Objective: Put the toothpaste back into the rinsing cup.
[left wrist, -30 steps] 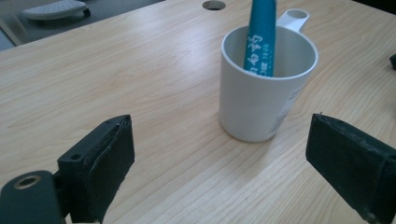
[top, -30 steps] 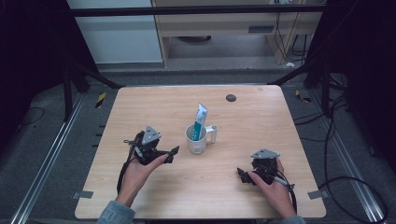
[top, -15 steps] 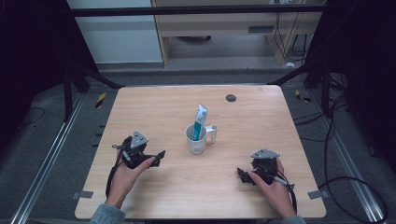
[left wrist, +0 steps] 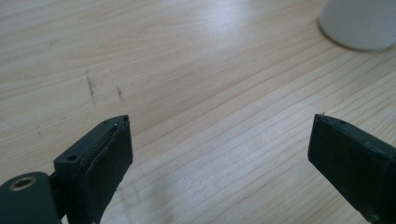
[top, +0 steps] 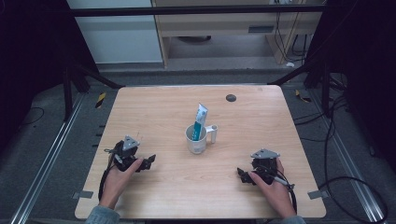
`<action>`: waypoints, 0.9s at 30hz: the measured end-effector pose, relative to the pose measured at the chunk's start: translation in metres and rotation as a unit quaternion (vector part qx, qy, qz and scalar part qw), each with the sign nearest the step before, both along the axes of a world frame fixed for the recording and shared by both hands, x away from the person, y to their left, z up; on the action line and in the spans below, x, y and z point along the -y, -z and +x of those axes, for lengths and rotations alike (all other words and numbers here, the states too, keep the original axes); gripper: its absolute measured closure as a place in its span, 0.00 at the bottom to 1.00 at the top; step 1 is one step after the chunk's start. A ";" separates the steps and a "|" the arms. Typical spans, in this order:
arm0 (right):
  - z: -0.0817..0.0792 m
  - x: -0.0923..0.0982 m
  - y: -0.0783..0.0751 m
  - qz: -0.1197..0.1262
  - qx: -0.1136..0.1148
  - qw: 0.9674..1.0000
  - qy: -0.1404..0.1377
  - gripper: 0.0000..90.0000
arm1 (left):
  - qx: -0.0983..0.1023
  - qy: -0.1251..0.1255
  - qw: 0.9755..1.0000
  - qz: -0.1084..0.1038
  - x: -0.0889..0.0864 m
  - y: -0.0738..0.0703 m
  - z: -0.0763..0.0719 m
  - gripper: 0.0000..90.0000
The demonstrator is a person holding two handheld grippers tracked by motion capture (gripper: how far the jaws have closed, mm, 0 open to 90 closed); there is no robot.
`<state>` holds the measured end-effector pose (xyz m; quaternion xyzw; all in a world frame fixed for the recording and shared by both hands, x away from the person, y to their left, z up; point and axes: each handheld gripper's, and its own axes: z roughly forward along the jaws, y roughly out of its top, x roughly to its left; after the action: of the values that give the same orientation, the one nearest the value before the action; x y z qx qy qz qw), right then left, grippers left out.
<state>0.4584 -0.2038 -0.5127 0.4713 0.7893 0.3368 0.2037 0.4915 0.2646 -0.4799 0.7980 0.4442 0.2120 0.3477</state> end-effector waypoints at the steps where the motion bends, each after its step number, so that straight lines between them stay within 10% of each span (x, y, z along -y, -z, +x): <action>1: 0.000 0.000 0.000 0.001 0.000 1.000 0.000 0.01 | -0.007 -0.003 1.000 0.000 -0.003 0.002 0.001 0.05; 20: 0.000 0.000 0.000 0.000 0.000 1.000 0.000 0.01 | -0.021 -0.061 0.998 0.029 -0.046 0.023 0.008 0.05; 27: 0.000 0.000 0.000 0.000 0.000 1.000 0.000 0.01 | -0.018 -0.055 0.998 0.007 -0.047 0.027 0.012 0.02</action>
<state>0.4584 -0.2038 -0.5127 0.4713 0.7892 0.3369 0.2037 0.5038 0.3117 -0.5073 0.7788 0.4919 0.2190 0.3216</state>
